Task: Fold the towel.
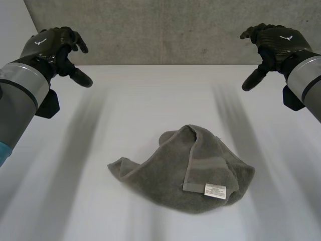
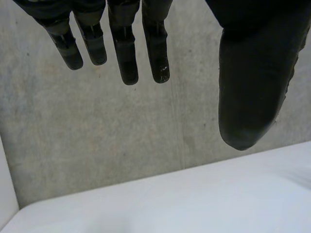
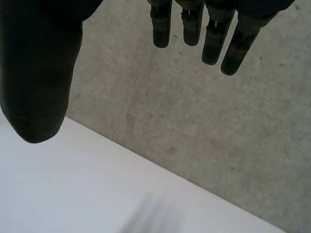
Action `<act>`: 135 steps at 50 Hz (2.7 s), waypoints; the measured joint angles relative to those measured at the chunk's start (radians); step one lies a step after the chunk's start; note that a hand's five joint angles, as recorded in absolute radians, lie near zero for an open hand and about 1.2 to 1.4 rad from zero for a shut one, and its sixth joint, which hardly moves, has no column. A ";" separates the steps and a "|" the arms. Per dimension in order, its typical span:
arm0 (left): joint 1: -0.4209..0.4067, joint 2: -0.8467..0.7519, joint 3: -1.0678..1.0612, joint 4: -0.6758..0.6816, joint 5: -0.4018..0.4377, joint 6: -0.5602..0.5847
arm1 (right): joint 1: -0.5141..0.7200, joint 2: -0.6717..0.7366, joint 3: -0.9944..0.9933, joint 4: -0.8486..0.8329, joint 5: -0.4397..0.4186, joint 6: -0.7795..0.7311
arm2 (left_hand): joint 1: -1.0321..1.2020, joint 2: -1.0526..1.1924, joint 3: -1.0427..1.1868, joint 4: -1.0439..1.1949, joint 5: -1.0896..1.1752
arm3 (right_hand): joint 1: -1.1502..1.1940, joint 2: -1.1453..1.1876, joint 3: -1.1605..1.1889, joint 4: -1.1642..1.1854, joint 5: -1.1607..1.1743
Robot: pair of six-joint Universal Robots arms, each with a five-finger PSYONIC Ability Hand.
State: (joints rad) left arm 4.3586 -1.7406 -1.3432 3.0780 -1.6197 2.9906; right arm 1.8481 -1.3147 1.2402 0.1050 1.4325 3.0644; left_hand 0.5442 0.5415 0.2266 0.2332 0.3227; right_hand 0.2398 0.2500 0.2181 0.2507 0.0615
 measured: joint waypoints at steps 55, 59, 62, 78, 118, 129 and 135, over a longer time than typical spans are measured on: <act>-0.204 -0.304 -0.137 0.001 -0.020 0.204 | 0.180 0.311 0.060 -0.011 0.033 0.236 | -0.063 -0.067 0.000 0.000 -0.072 | -0.004 0.000 0.000 0.000 0.000; -0.215 -0.323 -0.137 -0.003 -0.017 0.204 | 0.212 0.398 0.016 -0.013 0.044 0.263 | -0.063 -0.067 0.000 0.000 -0.072 | -0.004 0.000 0.000 0.000 0.000; -0.220 -0.333 -0.137 -0.005 -0.015 0.203 | 0.228 0.457 -0.018 -0.012 0.054 0.268 | -0.063 -0.067 0.000 0.000 -0.071 | -0.004 0.000 0.000 0.000 0.000; -0.246 -0.349 -0.139 -0.059 0.082 0.201 | 0.228 0.539 -0.060 -0.013 0.111 0.264 | -0.062 -0.067 0.000 0.000 -0.051 | 0.331 0.331 0.000 0.000 0.295; -0.236 -0.243 -0.136 -0.132 0.105 0.200 | 0.075 0.255 0.180 -0.078 -0.093 0.236 | -0.128 -0.148 0.000 0.000 -0.146 | 0.110 0.099 0.000 0.000 0.073; -0.226 -0.243 -0.140 -0.130 0.095 0.196 | 0.085 0.296 0.106 -0.074 -0.034 0.311 | -0.156 -0.183 0.000 0.000 -0.182 | 0.039 0.039 0.000 0.000 0.023; -0.226 -0.274 -0.142 -0.129 0.092 0.192 | 0.102 0.366 0.058 -0.071 -0.025 0.322 | -0.156 -0.185 0.000 0.000 -0.183 | 0.039 0.039 0.000 0.000 0.023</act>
State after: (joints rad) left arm 4.1328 -2.0148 -1.4848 2.9487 -1.5278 3.1825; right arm 1.9503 -0.9486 1.2983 0.0339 1.4078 3.3866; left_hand 0.3886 0.3570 0.2266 0.2332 0.1395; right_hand 0.2785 0.2887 0.2181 0.2507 0.0846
